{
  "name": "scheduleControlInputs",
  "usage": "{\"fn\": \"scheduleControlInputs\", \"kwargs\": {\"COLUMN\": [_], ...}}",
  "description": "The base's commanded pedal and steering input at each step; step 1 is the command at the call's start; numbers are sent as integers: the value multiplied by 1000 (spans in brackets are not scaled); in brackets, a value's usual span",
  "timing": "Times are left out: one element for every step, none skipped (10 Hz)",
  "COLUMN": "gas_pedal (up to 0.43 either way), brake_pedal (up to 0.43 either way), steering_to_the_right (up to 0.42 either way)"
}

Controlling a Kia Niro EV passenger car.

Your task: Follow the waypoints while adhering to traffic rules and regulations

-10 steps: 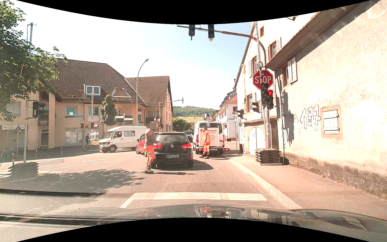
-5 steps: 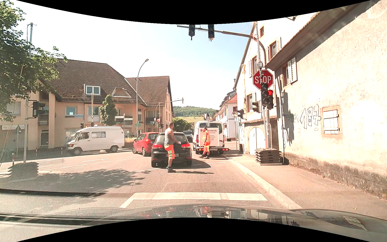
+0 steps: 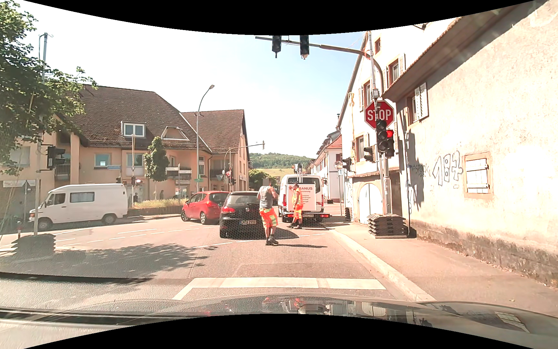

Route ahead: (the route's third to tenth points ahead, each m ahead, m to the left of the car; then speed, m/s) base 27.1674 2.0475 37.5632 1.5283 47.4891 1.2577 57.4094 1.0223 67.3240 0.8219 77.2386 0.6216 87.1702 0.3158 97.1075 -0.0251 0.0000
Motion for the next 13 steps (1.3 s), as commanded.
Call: {"fn": "scheduleControlInputs", "kwargs": {"gas_pedal": [0, 0, 0, 0, 0, 0, 0, 0, 0, 0, 0, 0, 0], "brake_pedal": [262, 256, 262, 262, 256, 262, 262, 262, 262, 262, 262, 262, 262], "steering_to_the_right": [-6, -6, -6, -6, -6, -6, -6, -6, -6, -6, -6, -6, -6]}}
